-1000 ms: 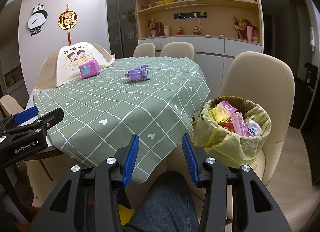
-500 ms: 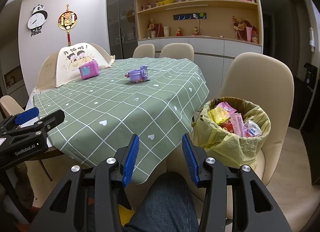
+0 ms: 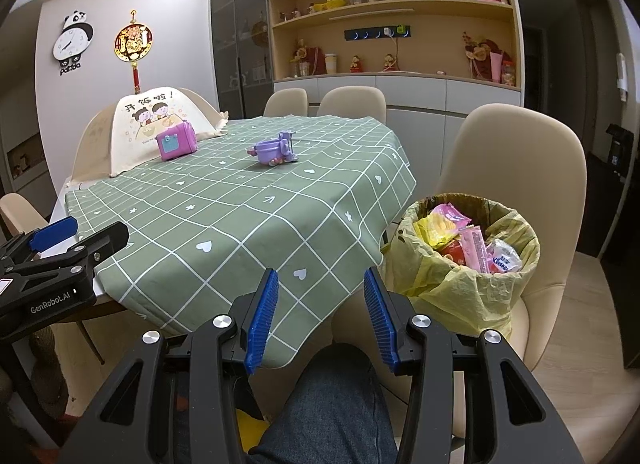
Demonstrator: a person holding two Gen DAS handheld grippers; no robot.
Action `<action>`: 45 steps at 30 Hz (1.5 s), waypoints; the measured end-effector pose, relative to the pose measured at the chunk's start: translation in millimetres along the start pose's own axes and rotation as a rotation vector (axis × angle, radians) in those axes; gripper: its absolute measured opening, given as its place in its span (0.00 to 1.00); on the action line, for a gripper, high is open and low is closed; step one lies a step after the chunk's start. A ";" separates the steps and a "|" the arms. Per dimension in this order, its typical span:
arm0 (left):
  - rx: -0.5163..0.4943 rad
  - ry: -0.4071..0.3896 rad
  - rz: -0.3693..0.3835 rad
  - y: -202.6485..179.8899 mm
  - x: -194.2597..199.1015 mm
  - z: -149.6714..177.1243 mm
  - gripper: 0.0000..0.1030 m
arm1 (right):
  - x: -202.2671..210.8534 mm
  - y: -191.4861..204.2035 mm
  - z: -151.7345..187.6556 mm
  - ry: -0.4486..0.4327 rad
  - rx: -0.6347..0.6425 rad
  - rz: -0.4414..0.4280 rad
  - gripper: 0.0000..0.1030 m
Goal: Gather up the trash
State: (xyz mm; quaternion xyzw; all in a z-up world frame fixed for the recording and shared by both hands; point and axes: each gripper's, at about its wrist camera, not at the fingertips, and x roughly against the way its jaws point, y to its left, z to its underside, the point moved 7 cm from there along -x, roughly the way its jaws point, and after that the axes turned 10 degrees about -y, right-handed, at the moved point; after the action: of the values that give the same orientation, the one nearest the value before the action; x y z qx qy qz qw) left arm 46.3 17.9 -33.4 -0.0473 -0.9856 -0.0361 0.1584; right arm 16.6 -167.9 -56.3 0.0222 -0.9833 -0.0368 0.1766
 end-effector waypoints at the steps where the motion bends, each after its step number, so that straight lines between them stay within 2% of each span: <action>1: 0.000 0.000 0.000 -0.1 -0.1 0.1 0.86 | 0.2 -0.1 -0.2 0.000 0.000 0.000 0.41; 33: -0.003 -0.001 -0.001 -2.0 0.3 0.6 0.86 | -0.4 -0.5 1.7 0.004 -0.006 0.004 0.41; 40: -0.006 0.014 0.024 -3.6 -5.1 0.3 0.86 | -4.5 1.1 5.6 0.020 -0.014 -0.002 0.41; 43: 0.002 0.025 0.045 6.6 -13.8 -12.5 0.86 | -19.7 11.3 -5.7 0.044 0.011 -0.035 0.41; 45: 0.043 0.054 0.049 31.9 -28.4 -32.9 0.86 | -40.3 30.8 -22.4 0.077 0.067 -0.083 0.41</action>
State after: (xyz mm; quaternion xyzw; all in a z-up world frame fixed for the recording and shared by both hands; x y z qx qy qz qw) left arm 86.6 44.3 -9.5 -0.0670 -0.9801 -0.0122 0.1866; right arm 61.3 -136.4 -46.8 0.0701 -0.9747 -0.0100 0.2118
